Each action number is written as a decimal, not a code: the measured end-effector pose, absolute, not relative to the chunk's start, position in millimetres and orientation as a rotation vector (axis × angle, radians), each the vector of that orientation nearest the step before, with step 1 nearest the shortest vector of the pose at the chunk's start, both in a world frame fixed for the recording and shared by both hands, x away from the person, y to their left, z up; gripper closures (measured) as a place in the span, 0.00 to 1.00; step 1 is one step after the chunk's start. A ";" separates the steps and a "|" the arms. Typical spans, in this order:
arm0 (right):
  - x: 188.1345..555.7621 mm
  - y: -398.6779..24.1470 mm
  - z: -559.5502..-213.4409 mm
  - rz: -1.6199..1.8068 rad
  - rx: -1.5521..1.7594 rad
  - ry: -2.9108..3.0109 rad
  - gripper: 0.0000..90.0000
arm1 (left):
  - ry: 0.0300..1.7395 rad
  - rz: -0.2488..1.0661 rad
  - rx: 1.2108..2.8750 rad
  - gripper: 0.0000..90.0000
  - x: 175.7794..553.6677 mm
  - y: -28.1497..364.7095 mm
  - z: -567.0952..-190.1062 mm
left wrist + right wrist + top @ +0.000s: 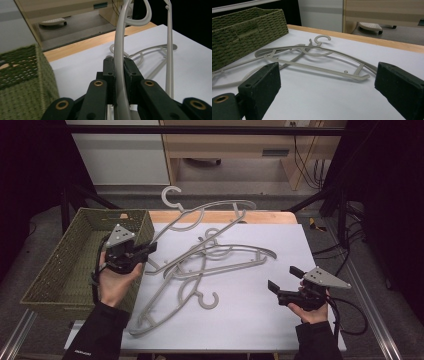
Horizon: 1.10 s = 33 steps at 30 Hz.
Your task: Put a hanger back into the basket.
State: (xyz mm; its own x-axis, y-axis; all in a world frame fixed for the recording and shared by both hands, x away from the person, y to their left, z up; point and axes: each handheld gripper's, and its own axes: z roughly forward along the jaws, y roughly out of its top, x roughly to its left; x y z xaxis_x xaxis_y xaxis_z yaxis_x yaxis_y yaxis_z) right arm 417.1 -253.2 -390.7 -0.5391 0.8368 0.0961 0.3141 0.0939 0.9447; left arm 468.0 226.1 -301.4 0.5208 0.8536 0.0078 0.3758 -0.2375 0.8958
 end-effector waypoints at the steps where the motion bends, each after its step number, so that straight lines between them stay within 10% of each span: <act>1: 417.1 -253.1 -390.7 1.452 1.126 1.904 0.07 | 1.025 0.651 1.825 0.90 467.6 230.1 -300.8; 33: 418.9 -252.0 -393.2 1.438 1.136 1.910 0.08 | 1.155 0.786 1.737 0.90 468.3 359.6 -296.9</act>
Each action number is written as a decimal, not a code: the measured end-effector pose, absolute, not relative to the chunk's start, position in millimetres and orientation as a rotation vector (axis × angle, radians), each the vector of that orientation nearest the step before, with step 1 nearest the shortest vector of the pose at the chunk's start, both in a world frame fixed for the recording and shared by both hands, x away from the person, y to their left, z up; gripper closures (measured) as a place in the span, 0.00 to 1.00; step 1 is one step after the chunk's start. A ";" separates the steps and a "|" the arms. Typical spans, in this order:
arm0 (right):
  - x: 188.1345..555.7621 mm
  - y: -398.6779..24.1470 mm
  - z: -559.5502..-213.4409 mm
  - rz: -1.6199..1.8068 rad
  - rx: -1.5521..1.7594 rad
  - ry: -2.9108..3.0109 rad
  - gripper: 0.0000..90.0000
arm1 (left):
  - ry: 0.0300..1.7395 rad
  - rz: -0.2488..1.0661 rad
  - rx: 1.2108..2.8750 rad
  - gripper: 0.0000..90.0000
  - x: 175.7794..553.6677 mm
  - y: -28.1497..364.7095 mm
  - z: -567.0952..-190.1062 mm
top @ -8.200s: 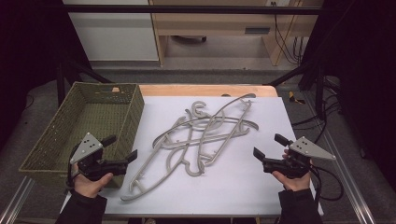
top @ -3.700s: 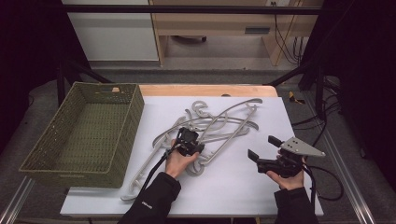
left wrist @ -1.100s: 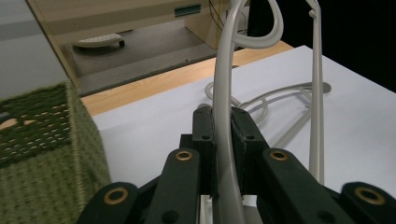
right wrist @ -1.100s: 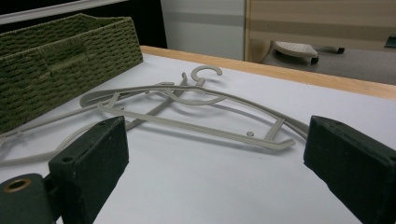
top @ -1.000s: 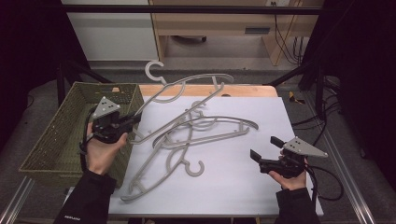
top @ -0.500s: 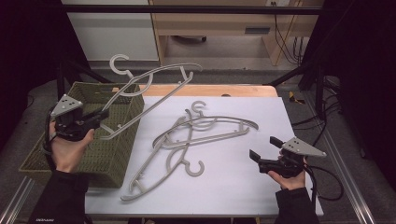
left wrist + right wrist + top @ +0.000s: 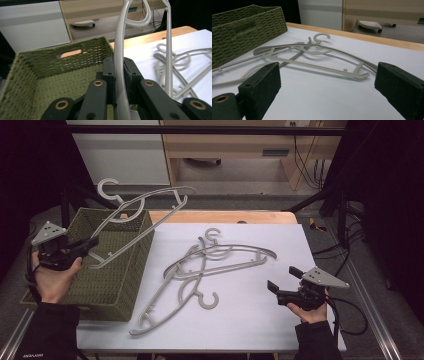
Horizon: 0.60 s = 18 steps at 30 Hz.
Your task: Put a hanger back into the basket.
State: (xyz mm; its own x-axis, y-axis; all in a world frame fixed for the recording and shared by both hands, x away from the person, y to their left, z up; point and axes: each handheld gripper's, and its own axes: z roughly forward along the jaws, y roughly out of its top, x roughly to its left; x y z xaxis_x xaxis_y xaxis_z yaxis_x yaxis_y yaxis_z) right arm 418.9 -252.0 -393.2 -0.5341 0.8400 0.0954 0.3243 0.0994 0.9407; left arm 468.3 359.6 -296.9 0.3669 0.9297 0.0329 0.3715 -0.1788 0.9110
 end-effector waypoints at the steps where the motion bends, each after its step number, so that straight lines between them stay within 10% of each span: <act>1: 418.9 -252.1 -393.2 1.436 1.136 1.910 0.08 | 1.166 0.792 1.736 0.90 468.6 366.4 -297.9; 18: 420.7 -250.9 -395.7 1.428 1.145 1.915 0.08 | 1.258 0.845 1.699 0.90 463.8 426.8 -314.6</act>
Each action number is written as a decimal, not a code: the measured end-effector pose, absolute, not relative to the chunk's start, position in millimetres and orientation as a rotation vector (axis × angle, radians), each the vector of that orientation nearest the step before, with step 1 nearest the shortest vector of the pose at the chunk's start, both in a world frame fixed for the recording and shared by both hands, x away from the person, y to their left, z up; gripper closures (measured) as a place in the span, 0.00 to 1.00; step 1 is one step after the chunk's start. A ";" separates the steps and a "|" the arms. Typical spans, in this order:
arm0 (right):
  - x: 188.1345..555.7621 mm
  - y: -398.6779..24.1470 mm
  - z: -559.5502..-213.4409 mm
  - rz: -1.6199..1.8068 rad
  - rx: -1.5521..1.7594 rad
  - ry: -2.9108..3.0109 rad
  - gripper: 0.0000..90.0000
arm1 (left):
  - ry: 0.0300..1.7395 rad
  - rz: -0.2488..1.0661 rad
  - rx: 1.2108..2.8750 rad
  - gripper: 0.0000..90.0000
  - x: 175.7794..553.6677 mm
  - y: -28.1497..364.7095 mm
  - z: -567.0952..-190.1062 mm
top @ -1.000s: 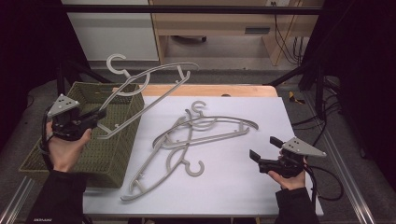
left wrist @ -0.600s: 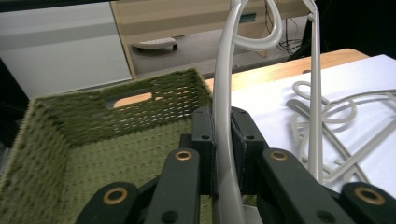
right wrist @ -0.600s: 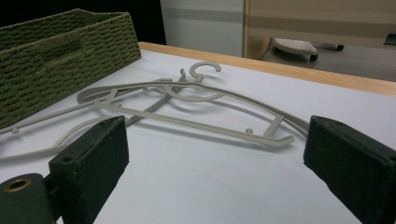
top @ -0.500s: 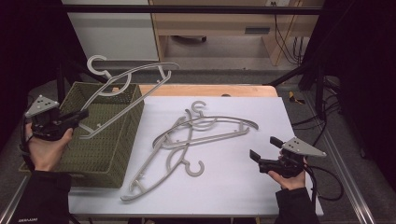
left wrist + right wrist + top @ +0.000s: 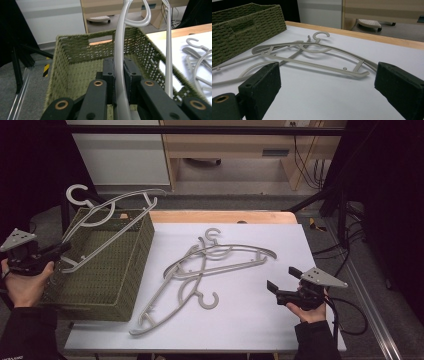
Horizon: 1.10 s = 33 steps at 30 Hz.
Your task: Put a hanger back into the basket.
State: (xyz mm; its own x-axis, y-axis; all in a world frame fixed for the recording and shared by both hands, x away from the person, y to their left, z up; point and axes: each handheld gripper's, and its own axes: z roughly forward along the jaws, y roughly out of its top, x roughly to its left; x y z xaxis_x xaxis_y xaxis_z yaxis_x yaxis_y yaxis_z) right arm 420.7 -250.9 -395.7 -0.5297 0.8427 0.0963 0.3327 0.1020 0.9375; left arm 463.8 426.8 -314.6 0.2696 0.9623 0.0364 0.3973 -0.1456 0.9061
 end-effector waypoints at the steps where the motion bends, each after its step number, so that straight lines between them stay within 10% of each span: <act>1: 420.7 -250.9 -395.7 1.428 1.145 1.915 0.08 | 1.262 0.847 1.707 0.90 463.4 429.9 -316.0; 33: 422.0 -249.0 -397.3 1.421 1.145 1.923 0.08 | 1.376 0.848 1.761 0.90 451.5 485.6 -345.4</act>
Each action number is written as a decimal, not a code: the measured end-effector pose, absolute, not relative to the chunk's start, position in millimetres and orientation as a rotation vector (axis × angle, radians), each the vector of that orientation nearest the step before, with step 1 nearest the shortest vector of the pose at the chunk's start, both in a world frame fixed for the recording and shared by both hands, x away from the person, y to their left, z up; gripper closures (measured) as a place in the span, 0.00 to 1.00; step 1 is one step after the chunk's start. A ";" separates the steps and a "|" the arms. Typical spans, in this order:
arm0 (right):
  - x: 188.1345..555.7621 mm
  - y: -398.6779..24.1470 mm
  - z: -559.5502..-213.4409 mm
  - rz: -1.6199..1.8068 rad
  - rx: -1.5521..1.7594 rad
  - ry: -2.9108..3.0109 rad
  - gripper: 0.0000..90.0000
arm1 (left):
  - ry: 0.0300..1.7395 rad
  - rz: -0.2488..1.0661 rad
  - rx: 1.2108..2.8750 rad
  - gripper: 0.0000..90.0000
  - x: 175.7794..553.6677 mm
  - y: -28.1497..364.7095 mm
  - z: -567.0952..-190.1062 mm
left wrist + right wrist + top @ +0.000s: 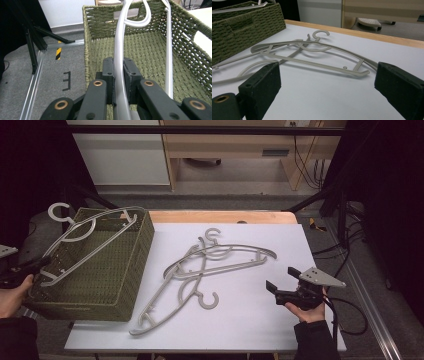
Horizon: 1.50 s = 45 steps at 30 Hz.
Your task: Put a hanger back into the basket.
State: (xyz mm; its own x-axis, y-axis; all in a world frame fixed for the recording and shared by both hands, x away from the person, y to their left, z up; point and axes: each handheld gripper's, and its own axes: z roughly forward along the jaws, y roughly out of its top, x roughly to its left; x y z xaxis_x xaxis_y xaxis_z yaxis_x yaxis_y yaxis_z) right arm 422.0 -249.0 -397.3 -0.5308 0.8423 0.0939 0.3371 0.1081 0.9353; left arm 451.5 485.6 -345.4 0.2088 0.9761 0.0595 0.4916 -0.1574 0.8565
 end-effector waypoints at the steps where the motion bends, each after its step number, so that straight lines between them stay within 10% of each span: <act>1: 422.2 -249.1 -397.4 1.421 1.144 1.922 0.08 | 1.382 0.855 1.771 0.90 451.8 485.9 -346.6; 45: 420.2 -249.2 -396.0 1.423 1.142 1.921 0.08 | 1.542 0.774 2.045 0.78 469.4 458.0 -371.5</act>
State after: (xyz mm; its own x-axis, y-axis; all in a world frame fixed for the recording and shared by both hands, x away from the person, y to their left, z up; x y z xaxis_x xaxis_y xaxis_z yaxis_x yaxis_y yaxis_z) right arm 420.2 -249.2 -396.0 -0.5318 0.8417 0.0935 0.3345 0.1073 0.9363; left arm 469.4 458.0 -371.5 0.2131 0.9639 0.1595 0.7039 -0.2647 0.6591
